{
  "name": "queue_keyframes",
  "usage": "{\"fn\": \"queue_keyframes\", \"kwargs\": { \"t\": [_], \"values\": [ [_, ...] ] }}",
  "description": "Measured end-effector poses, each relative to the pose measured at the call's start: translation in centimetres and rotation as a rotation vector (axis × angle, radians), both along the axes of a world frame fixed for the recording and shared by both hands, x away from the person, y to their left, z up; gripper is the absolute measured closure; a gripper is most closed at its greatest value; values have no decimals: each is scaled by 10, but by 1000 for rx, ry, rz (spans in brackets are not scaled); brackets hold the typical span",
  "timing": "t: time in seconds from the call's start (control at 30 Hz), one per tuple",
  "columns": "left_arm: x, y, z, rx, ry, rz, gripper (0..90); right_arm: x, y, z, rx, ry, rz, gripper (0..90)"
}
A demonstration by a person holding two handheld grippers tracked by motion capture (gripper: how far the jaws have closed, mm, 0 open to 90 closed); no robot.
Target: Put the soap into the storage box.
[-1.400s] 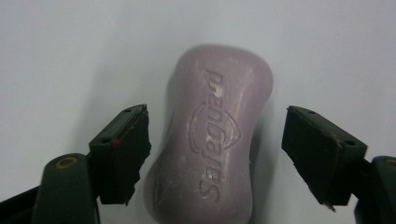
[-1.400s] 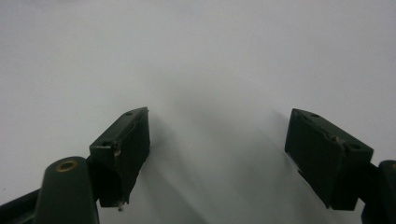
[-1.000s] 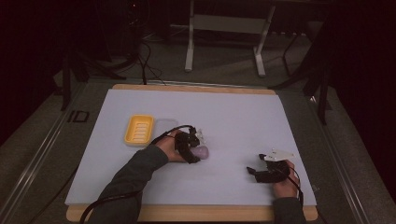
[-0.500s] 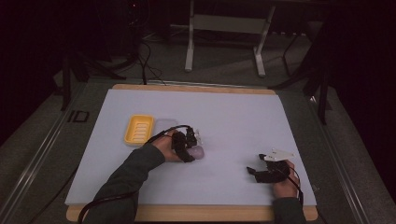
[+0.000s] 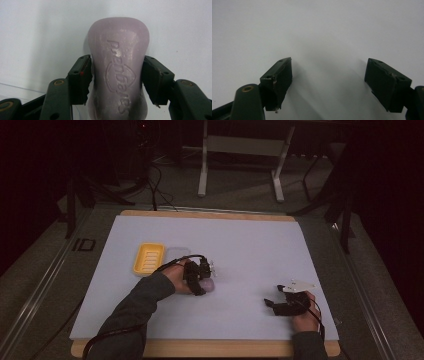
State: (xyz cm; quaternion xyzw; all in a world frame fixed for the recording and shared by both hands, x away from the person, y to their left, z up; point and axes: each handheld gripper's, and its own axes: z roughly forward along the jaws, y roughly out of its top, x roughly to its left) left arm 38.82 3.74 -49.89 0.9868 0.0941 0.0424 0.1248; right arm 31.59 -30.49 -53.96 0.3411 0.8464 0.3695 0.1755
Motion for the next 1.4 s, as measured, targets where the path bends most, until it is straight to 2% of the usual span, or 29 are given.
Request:
{"fn": "queue_keyframes", "kwargs": {
  "t": [0.17, 0.23, 0.43, 0.67, 0.87, 1.03, 1.4],
  "values": [
    [2, -5, 0, 42, 24, 2, 447, 0, 0, 0, 0, 0, 0, 218],
    [2, -6, 0, 46, 35, 4, 478, 0, 0, 0, 1, 1, 0, 218],
    [4, -8, 1, 66, 50, 11, 493, 0, 0, 0, 0, 1, 0, 218],
    [3, -8, 2, 70, 32, 13, 497, 0, 0, 0, 2, 4, -1, 218],
    [4, -3, 6, 56, 9, 22, 499, 0, 0, 0, 2, 5, -1, 218],
    [4, -1, 8, 44, 7, 28, 499, 0, 0, 0, 2, 5, -1, 218],
    [6, 5, 11, 51, 22, 38, 500, 0, 0, 0, 2, 5, -1, 218]
  ]
}}
